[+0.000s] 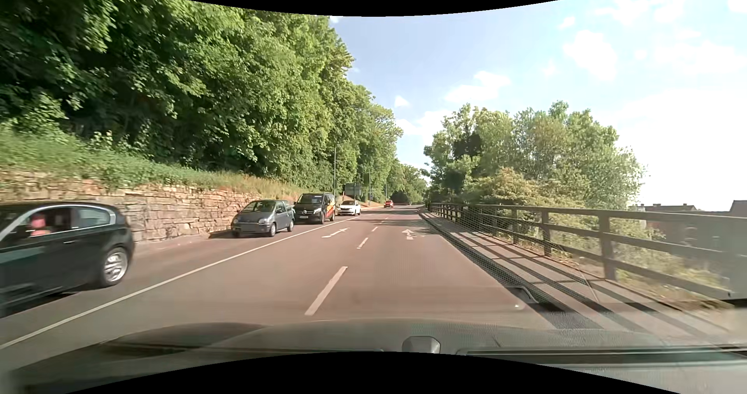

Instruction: Follow the waypoints while adhering to traffic rules and regulations

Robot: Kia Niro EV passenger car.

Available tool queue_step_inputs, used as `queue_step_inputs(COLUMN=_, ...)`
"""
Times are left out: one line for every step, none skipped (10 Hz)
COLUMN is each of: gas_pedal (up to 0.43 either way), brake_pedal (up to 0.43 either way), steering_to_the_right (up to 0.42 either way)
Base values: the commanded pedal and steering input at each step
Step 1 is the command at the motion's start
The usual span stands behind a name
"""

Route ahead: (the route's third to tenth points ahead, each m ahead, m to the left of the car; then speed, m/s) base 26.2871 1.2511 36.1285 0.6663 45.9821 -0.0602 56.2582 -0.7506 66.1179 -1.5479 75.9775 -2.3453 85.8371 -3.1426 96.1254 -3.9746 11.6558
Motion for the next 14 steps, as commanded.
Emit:
queue_step_inputs(gas_pedal=0.189, brake_pedal=0.006, steering_to_the_right=0.010)
queue_step_inputs(gas_pedal=0.189, brake_pedal=0.006, steering_to_the_right=0.009)
queue_step_inputs(gas_pedal=0.189, brake_pedal=0.006, steering_to_the_right=0.009)
queue_step_inputs(gas_pedal=0.189, brake_pedal=0.006, steering_to_the_right=0.007)
queue_step_inputs(gas_pedal=0.189, brake_pedal=0.006, steering_to_the_right=0.005)
queue_step_inputs(gas_pedal=0.189, brake_pedal=0.006, steering_to_the_right=0.004)
queue_step_inputs(gas_pedal=0.189, brake_pedal=0.006, steering_to_the_right=0.004)
queue_step_inputs(gas_pedal=0.189, brake_pedal=0.006, steering_to_the_right=0.004)
queue_step_inputs(gas_pedal=0.189, brake_pedal=0.006, steering_to_the_right=0.004)
queue_step_inputs(gas_pedal=0.189, brake_pedal=0.006, steering_to_the_right=0.005)
queue_step_inputs(gas_pedal=0.189, brake_pedal=0.006, steering_to_the_right=0.006)
queue_step_inputs(gas_pedal=0.189, brake_pedal=0.006, steering_to_the_right=0.006)
queue_step_inputs(gas_pedal=0.189, brake_pedal=0.006, steering_to_the_right=0.004)
queue_step_inputs(gas_pedal=0.189, brake_pedal=0.006, steering_to_the_right=0.001)
